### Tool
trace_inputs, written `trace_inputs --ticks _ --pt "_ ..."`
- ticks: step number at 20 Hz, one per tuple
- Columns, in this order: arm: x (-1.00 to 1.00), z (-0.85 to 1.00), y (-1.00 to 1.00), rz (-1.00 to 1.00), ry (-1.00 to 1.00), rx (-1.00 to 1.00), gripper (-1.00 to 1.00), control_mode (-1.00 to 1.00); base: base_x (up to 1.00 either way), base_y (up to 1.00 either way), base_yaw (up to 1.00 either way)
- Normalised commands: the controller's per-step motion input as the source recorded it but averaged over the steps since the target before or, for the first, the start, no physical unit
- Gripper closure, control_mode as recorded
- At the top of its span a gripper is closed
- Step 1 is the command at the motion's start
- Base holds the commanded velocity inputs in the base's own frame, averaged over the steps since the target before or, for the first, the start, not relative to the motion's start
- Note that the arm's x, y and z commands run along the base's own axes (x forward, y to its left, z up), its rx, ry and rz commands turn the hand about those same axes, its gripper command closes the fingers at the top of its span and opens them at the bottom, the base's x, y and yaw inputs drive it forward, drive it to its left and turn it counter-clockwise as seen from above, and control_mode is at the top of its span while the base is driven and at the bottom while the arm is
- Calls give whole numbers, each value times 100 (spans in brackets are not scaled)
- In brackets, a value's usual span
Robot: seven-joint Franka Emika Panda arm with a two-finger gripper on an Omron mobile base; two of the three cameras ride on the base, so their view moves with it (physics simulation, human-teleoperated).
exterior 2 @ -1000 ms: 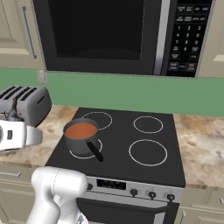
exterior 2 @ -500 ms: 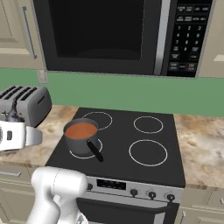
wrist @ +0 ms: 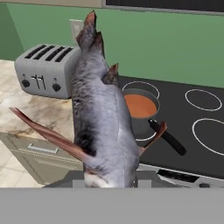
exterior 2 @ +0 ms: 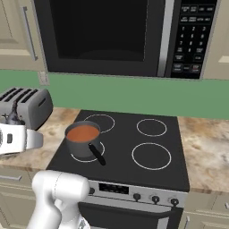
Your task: Retrieve the fish from the fridge and place it on the saucepan with marinade on the stove.
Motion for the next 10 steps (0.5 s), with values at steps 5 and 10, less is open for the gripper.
trace_inputs --ticks 5,10 --pt "0 0 0 0 11 0 100 -100 0 0 0" --pt "0 -1 -5 -3 27 0 100 -100 0 0 0"
